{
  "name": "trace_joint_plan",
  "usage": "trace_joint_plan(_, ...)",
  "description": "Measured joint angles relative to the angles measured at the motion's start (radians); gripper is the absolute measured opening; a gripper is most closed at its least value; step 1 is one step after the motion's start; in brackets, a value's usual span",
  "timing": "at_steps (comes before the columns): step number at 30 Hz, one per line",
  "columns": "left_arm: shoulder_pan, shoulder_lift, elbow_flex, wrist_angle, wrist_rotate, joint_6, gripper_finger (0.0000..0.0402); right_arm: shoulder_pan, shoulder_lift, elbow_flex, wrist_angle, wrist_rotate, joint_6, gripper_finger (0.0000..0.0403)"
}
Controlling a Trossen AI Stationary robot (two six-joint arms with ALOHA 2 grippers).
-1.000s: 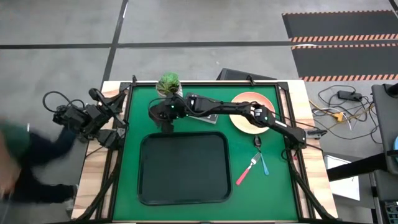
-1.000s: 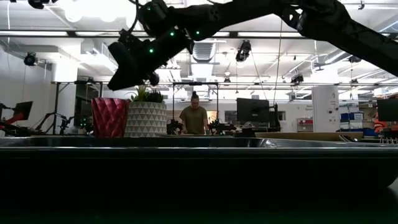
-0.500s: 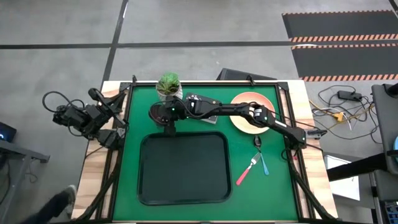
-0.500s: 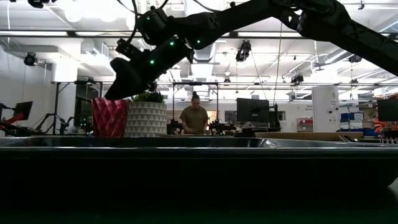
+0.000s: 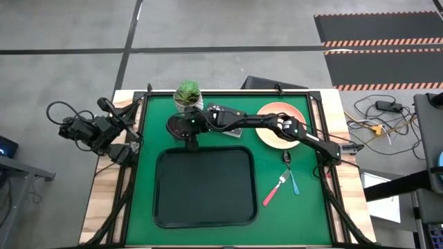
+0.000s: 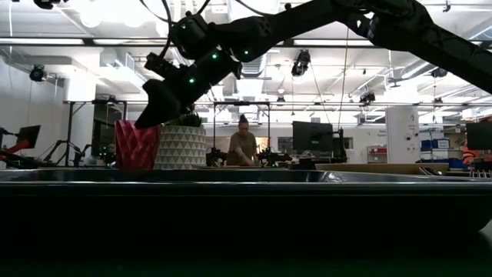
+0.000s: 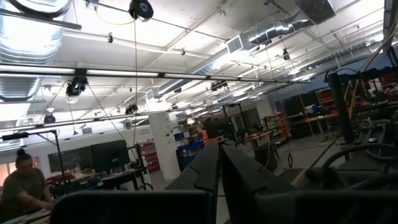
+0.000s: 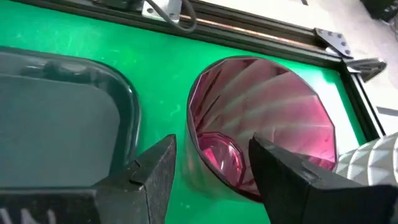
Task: Pick and place plate/cup/fork/spoon on tray
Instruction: Put the red cup on the black table tray
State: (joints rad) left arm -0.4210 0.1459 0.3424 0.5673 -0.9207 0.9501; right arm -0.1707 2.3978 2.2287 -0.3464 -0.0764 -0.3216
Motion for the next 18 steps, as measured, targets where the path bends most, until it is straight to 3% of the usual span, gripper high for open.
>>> trace_joint_plan(4,0.0,0.0,0.0,0.0,0.0,0.0,0.0,-0.001,0.001,0.005,-0.009,-0.057,-0.006,0.0171)
trace_joint_plan(18,0.0,0.001,-0.001,0.0,0.0,0.0,0.0,-0.011,0.009,0.007,-0.017,-0.062,-0.017,0.0059)
